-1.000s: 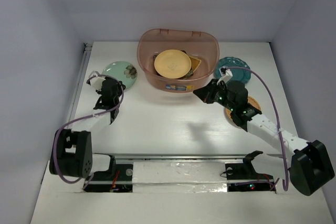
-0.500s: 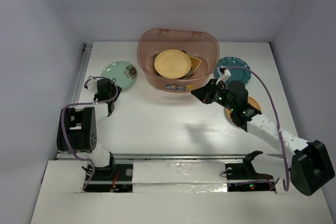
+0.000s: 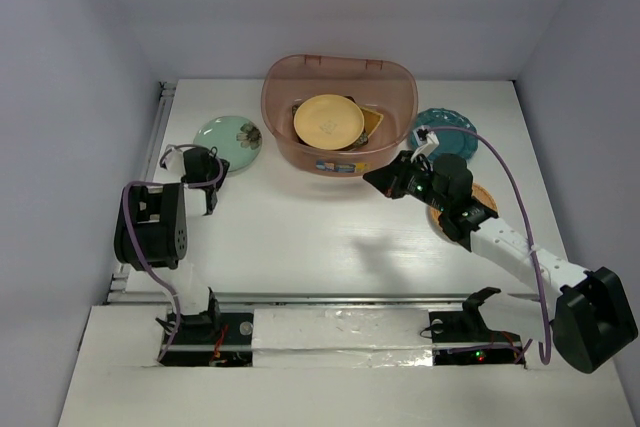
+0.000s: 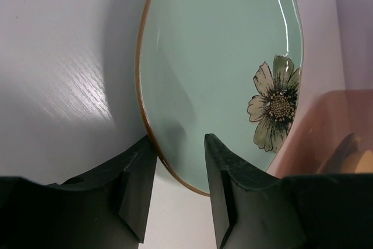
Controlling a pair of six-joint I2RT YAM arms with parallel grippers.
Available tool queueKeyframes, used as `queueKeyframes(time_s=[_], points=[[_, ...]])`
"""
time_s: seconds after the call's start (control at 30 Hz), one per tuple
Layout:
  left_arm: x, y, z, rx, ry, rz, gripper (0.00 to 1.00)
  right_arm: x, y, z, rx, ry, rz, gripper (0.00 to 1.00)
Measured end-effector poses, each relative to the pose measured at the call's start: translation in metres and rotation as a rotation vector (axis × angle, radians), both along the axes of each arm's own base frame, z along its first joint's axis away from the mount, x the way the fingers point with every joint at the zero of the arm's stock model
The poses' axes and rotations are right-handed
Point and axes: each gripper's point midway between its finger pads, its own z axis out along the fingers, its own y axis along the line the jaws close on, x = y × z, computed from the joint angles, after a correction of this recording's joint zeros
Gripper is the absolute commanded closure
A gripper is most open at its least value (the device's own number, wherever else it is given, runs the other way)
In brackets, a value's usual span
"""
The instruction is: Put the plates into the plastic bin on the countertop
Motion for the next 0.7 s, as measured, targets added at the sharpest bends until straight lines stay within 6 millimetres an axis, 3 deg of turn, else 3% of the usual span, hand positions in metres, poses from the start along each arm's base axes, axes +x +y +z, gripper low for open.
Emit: queueKeyframes(time_s=[0.1,0.33,0.37,0.57,0.7], points=[[0.002,-0.001,-0.003,-0.006,0.006,-0.001,0.80,0.000,0.000,0.000,0.000,0.000,0.000,1.00],[0.008,0.001,-0.006,-0.025,0.007,0.010,0.92,0.000,0.000,0.000,-0.001,0.001,-0.001,1.00],[0.008,0.001,-0.005,-0.031,0.005,0.014,1.00,0.000,0.000,0.000,-0.001,0.001,-0.001,1.00],[0.010,0.002,-0.004,-0.046,-0.019,0.019,1.00,0.000,0.000,0.000,-0.001,0.000,-0.002,1.00],[-0.008,0.004,0.002,-0.033,-0.055,0.031,1.00,0.001,-0.001,0.000,-0.002,-0.002,-0.008,1.00]])
